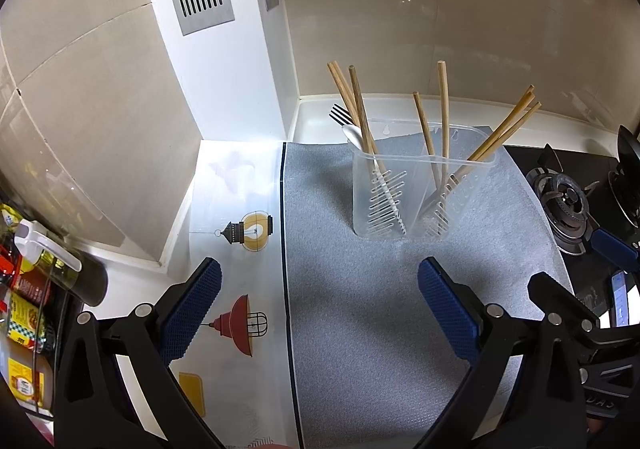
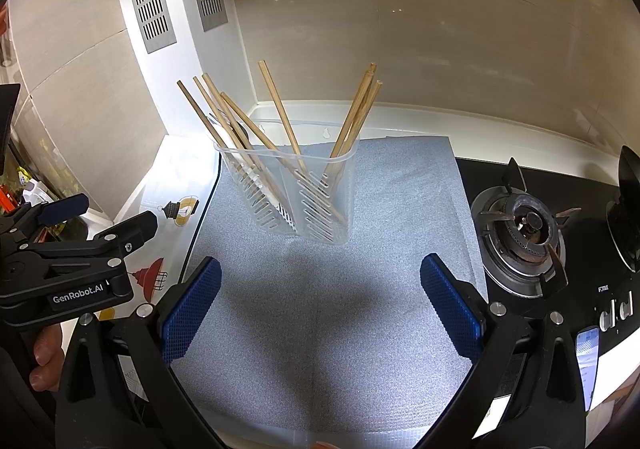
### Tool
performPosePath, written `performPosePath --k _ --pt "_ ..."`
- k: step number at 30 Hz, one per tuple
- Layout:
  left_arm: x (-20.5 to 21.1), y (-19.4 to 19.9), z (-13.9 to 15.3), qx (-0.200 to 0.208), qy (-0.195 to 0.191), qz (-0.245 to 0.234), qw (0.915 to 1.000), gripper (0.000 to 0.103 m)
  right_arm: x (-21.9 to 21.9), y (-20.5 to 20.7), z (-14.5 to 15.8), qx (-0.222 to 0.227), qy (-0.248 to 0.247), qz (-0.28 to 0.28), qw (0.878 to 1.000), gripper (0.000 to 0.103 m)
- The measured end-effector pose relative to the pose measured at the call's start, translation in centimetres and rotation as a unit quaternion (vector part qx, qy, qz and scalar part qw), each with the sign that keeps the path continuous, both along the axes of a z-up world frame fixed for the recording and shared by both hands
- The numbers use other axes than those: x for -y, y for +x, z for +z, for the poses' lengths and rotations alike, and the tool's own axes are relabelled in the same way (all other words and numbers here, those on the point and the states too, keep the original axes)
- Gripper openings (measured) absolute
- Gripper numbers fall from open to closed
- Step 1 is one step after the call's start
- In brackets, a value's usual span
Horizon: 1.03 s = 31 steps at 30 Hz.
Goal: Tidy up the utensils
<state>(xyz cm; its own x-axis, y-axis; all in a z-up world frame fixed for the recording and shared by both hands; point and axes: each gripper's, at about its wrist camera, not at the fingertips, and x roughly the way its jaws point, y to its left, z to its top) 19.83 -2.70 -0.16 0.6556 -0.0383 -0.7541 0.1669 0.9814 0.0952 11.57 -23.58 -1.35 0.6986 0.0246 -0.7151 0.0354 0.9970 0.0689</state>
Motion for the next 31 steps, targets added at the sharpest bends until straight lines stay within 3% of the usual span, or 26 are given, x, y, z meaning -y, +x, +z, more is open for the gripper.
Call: performPosePath --k 31 --pt "0.13 0.09 -0.13 -0.003 -0.005 -0.002 1.0000 0.096 -0.14 0.16 0.06 0.003 -0.001 0.007 1.000 0.098"
